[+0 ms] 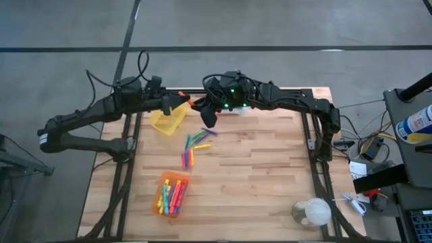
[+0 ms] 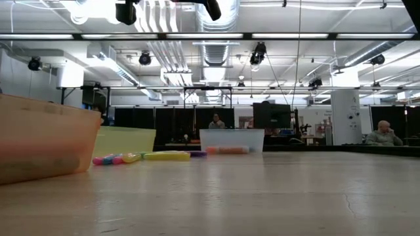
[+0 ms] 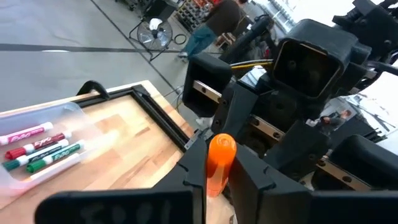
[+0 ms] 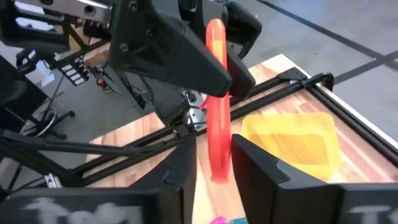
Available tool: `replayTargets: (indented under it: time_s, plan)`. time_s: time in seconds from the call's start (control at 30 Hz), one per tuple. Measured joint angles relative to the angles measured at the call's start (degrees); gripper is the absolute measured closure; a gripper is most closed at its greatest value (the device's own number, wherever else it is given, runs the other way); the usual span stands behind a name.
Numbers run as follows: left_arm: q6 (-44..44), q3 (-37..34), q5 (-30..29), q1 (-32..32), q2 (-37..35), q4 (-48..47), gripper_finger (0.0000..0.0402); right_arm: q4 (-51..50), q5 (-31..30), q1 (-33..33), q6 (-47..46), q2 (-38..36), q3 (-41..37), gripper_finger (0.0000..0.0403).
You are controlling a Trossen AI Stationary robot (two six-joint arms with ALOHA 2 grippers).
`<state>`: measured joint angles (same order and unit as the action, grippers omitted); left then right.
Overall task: Pick & Place Markers
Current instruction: Put the orange pen into the yellow bin
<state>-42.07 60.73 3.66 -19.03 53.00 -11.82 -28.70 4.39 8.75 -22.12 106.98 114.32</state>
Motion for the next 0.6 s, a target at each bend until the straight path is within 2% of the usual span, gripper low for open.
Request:
replayTargets:
  time_s: [0.2,0.33,0.6]
  plan:
    - [1.49,0.0,-3.1,-0.18,-0.93,-3.52,0.0364,-5.48,0.46,-0.31,0.0,0.0,0.0,0.0254]
    - [4.16,0.02,-10.06,-0.5,-2.2,-9.27,0.0364,-8.87,0.64,-0.32,0.43,0.0,-0.24,0.0224]
    - [10.37,0.0,-23.41,-1.22,-1.86,-30.78,0.0364,-11.88,0.61,-0.68,3.64,-0.02,-0.28,0.0203]
